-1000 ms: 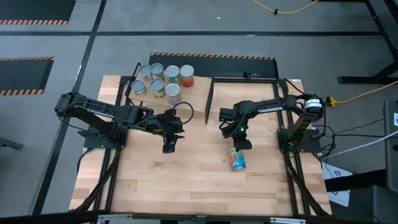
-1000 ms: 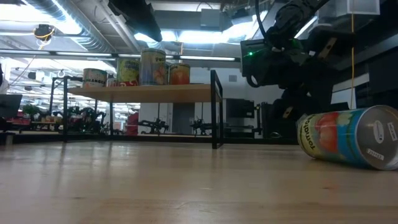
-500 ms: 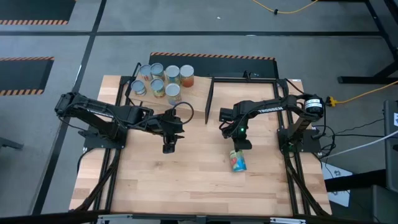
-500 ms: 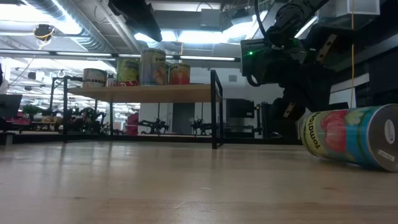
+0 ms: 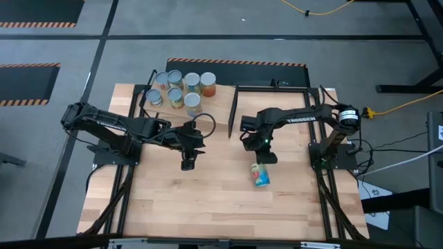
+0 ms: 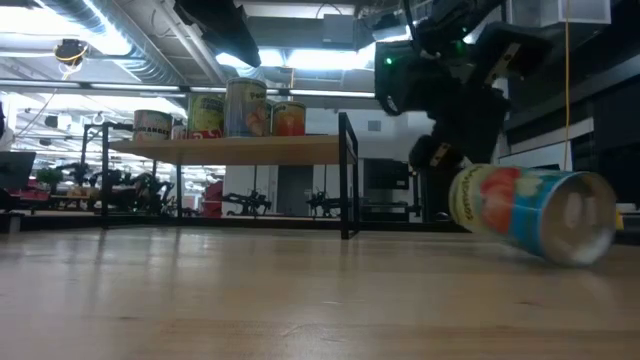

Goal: Pick and place cans onto a shelf
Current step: Put the canned tomatoes on the shelf

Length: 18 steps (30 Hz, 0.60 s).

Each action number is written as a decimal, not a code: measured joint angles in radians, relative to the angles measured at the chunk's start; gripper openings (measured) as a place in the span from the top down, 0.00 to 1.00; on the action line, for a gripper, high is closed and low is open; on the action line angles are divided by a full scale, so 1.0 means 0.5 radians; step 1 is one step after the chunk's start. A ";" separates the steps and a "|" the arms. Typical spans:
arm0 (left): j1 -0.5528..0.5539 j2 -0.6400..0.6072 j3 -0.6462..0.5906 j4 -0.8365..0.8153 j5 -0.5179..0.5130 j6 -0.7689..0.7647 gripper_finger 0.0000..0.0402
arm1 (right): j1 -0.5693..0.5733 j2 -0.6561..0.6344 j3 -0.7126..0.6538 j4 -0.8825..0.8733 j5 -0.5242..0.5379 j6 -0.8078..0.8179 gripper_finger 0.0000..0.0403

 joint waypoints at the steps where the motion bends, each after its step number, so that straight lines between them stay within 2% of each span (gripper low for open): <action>1: 0.000 0.000 0.000 0.000 0.000 0.000 0.73 | 0.000 0.000 0.038 -0.027 0.030 -0.010 1.00; 8: 0.000 0.000 0.000 0.000 -0.016 0.009 0.73 | 0.002 0.000 0.304 -0.106 0.344 -0.023 1.00; 12: 0.000 0.000 0.000 0.000 -0.016 0.011 0.73 | 0.039 0.000 0.441 -0.103 0.618 -0.024 1.00; 18: 0.000 0.000 0.000 -0.001 -0.016 0.011 0.73 | 0.147 -0.002 0.481 -0.014 0.864 -0.012 1.00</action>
